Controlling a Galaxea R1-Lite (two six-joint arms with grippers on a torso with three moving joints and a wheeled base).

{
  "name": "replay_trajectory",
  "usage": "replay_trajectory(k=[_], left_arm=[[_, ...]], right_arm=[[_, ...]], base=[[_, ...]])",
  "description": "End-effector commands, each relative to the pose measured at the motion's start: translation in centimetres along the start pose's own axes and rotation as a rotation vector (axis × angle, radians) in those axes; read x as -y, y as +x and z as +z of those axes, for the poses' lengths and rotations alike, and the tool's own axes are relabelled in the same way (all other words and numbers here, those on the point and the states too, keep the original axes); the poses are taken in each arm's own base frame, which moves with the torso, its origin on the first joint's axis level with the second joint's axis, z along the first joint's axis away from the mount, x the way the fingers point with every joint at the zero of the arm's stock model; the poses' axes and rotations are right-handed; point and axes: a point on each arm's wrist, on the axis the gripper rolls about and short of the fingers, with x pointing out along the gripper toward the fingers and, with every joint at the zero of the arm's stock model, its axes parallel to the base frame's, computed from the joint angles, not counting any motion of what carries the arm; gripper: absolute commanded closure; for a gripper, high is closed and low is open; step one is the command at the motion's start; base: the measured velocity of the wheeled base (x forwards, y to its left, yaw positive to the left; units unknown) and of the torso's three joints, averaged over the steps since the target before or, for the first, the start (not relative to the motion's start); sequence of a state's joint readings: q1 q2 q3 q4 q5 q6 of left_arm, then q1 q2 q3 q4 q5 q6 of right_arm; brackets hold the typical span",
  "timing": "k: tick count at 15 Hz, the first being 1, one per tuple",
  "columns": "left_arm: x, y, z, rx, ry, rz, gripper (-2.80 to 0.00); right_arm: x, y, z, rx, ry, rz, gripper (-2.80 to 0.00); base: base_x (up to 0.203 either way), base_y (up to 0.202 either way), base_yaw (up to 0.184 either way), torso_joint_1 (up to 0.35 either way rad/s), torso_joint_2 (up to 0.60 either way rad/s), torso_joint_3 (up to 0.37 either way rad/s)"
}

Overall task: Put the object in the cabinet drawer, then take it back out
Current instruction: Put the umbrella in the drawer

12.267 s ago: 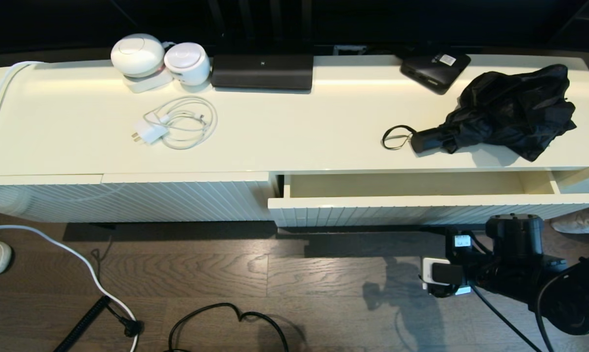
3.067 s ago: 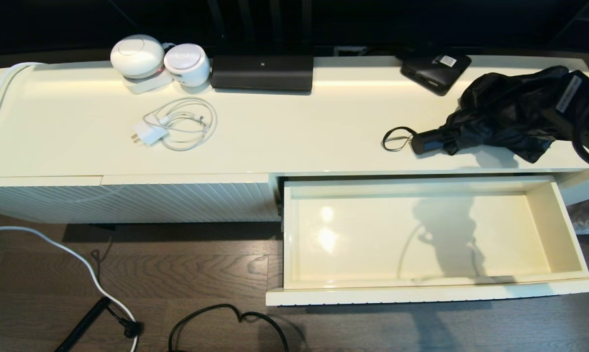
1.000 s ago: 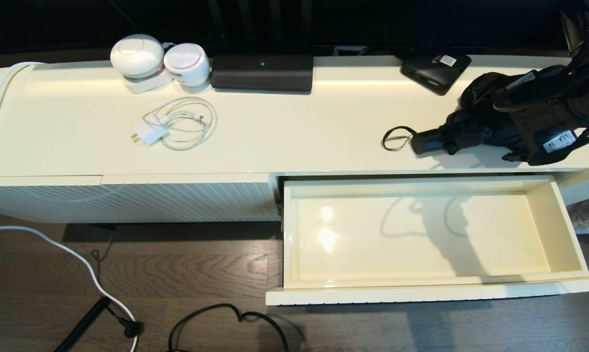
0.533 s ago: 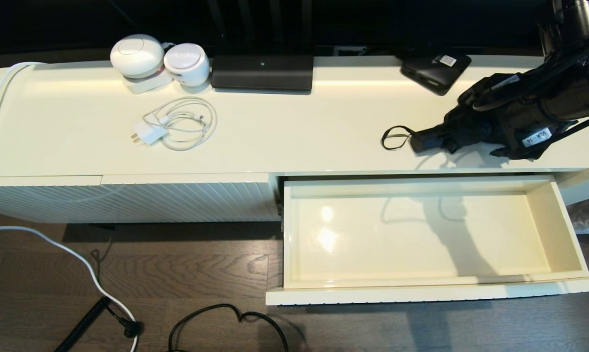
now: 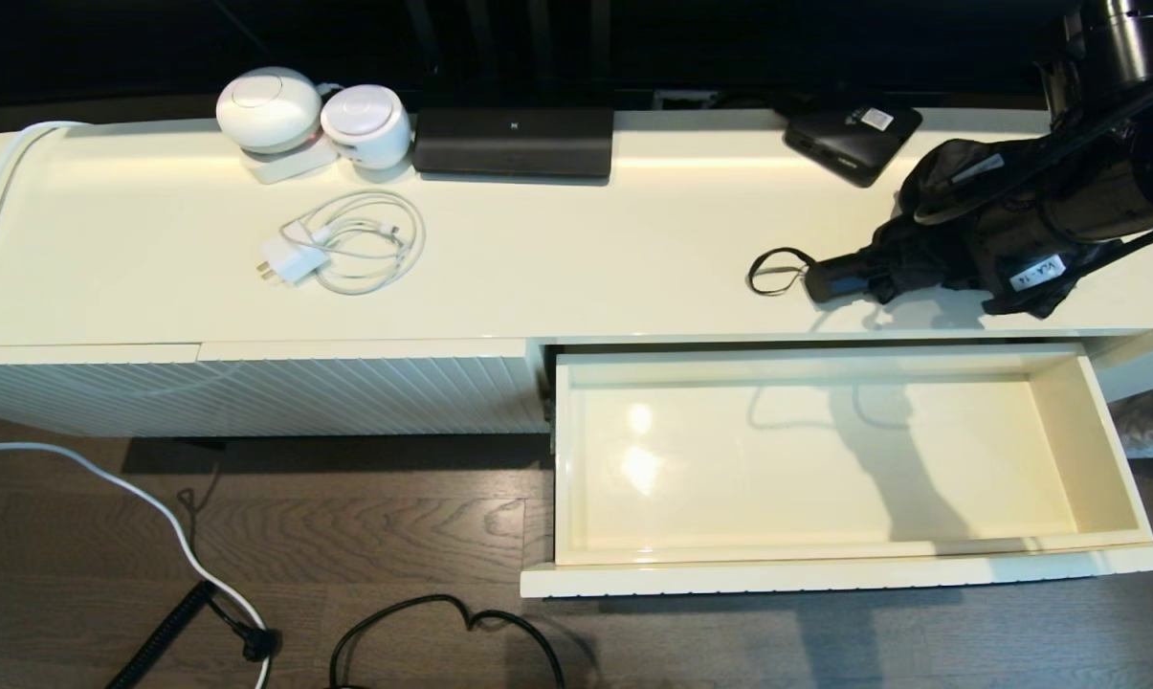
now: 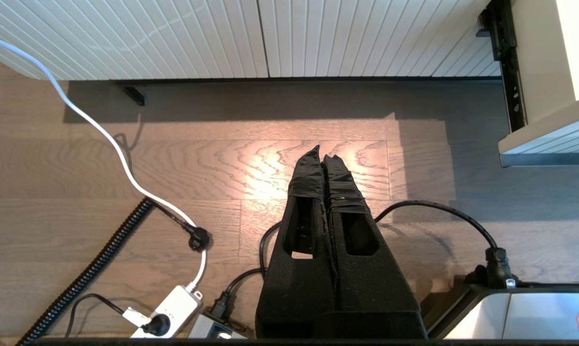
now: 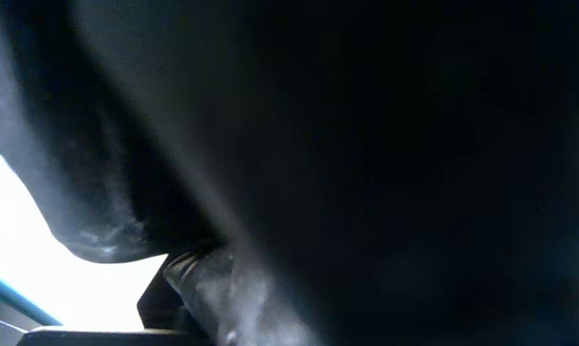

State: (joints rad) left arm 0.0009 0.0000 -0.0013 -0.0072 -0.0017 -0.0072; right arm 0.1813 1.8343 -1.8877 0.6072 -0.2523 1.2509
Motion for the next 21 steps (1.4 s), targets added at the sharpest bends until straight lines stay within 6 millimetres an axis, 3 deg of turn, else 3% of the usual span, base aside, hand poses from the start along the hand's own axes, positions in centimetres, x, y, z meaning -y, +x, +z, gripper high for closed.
replay_trajectory(k=[1,5,13,21], left_arm=[[0.0,0.0,0.0,-0.001,0.0,0.001,0.0],[0.0,0.0,0.0,0.0,0.0,0.001,0.0],[0.0,0.0,0.0,0.001,0.0,-0.001,0.0],[0.0,0.0,0.0,0.001,0.0,-0.001,0.0]], right_arm=[[0.3,0.2,-0.2,-0.008,-0.001,-0.022,0.0],[0.2,-1.3,0.3,0.0,-0.006,-0.004,0.0],[2.1,-6.2,0.7,-0.042,0.041,-0.11,0.0],[5.3,-8.0,-1.2,-0.12,-0.021,-0.253,0.0]], base=[[0.0,0.0,0.0,0.0,0.0,0.0],[0.0,0.0,0.0,0.0,0.0,0.0],[0.0,0.0,0.0,0.0,0.0,0.0],[0.0,0.0,0.0,0.0,0.0,0.0]])
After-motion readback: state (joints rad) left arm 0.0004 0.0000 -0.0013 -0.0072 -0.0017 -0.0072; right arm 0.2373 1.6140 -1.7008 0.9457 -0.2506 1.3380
